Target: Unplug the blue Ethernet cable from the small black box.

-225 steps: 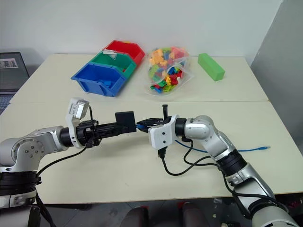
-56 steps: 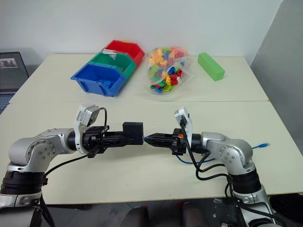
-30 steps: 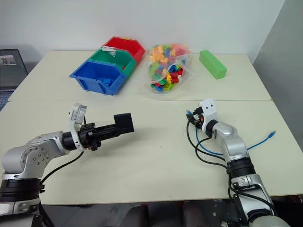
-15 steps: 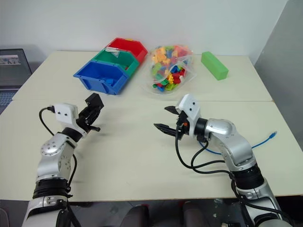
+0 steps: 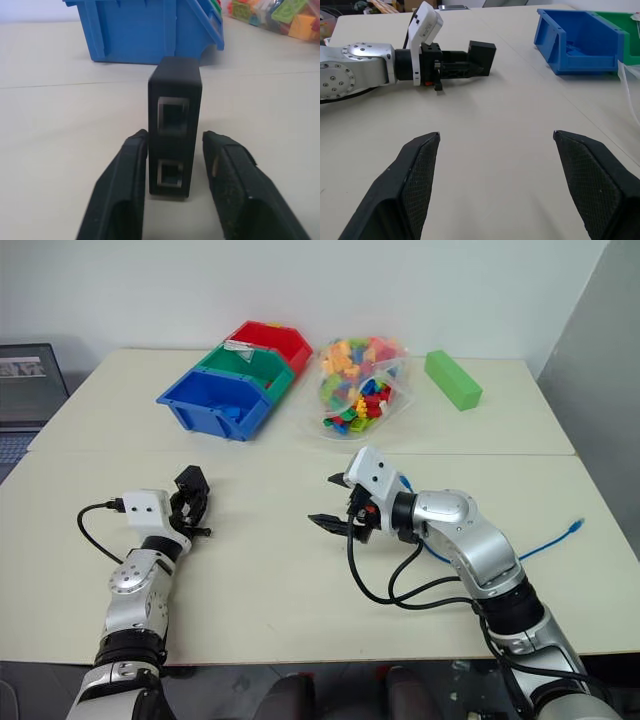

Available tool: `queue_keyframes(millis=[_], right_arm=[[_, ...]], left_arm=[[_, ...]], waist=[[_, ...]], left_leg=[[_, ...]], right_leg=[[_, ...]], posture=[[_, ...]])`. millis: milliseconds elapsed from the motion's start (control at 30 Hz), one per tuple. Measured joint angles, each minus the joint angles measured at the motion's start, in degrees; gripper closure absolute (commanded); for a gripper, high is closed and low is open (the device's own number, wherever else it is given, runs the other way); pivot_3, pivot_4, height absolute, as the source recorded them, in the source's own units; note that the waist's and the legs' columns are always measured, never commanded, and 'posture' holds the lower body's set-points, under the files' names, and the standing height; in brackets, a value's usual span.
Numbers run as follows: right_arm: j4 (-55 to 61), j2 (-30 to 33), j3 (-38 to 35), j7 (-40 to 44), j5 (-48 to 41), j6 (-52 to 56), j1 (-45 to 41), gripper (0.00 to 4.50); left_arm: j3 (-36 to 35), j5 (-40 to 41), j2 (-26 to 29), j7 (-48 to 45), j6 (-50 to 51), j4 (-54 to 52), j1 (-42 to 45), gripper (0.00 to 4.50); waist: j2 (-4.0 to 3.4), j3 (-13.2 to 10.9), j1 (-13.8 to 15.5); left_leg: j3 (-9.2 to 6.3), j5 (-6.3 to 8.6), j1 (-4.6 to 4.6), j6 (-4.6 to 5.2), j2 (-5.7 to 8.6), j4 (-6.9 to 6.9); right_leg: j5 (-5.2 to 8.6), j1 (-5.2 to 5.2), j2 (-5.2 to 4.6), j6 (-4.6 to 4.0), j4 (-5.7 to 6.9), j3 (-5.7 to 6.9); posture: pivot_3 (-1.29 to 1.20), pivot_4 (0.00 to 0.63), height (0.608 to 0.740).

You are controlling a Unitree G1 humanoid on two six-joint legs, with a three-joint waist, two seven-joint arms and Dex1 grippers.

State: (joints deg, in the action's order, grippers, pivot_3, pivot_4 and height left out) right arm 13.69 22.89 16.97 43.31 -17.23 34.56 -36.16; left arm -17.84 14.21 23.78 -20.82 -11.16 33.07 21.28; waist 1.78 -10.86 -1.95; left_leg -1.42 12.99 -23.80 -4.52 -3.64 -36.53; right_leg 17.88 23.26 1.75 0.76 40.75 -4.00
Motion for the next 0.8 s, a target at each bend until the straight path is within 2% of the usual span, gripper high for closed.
queue_keyframes(millis=[233, 367, 500, 600, 667, 800], right_arm=[[-0.05, -0.15, 0.02, 0.21, 0.43, 0.03, 0.00, 0.63], [0.45, 0.97, -0.06, 0.38, 0.37, 0.92, 0.95, 0.63], [1.83, 3.04, -1.41, 0.71, -0.42, 2.35, 3.99, 0.63], [2.89, 7.39, -5.68, 2.18, -2.52, 4.06, 7.08, 0.63], [3.43, 10.07, -9.00, 4.26, -5.14, 5.33, 8.33, 0.63], [3.67, 12.87, -12.51, 7.72, -9.21, 6.43, 8.62, 0.63]], left_arm=[[-0.01, 0.47, -0.41, 0.06, 1.43, -2.89, -1.88, 0.34], [0.64, 0.54, 0.44, -0.49, 6.50, -11.31, -7.16, 0.34], [1.40, 1.14, 4.01, -2.47, 15.50, -21.50, -13.58, 0.34], [0.39, 2.03, 10.37, -6.15, 21.65, -30.76, -21.10, 0.34], [-2.11, 6.10, 15.34, -10.83, 27.22, -36.49, -24.58, 0.34], [-6.83, 13.70, 21.21, -18.10, 34.63, -44.31, -27.05, 0.34]], waist=[[0.00, 0.00, -0.01], [0.00, 0.00, -0.14], [0.01, 0.00, -0.25], [0.02, -0.03, -0.34], [0.04, -0.04, -0.40], [0.01, -0.05, -0.40]], left_leg=[[-0.02, 0.00, 0.00, 0.00, 0.00, -0.24], [-0.02, 0.00, -0.01, 0.00, -0.02, -0.24], [-0.04, 0.00, -0.01, 0.00, -0.04, -0.24], [-0.05, 0.01, -0.02, -0.01, -0.04, -0.23], [-0.11, 0.01, 0.00, 0.00, -0.06, -0.21], [-0.06, 0.01, 0.03, 0.01, -0.05, -0.22]], right_leg=[[0.00, -0.03, 0.02, 0.00, 0.15, 0.01], [0.00, -0.03, 0.02, 0.00, 0.15, -0.03], [0.01, -0.03, 0.04, 0.00, 0.16, -0.02], [0.02, -0.02, 0.01, 0.00, 0.15, -0.02], [0.03, -0.02, 0.04, 0.02, 0.14, 0.00], [0.20, -0.03, 0.05, 0.30, 0.14, 0.01]], posture=[[0.00, 0.150, 0.740], [0.00, 0.150, 0.740], [0.00, 0.150, 0.740], [0.00, 0.150, 0.740], [0.00, 0.150, 0.740], [0.00, 0.150, 0.740]])
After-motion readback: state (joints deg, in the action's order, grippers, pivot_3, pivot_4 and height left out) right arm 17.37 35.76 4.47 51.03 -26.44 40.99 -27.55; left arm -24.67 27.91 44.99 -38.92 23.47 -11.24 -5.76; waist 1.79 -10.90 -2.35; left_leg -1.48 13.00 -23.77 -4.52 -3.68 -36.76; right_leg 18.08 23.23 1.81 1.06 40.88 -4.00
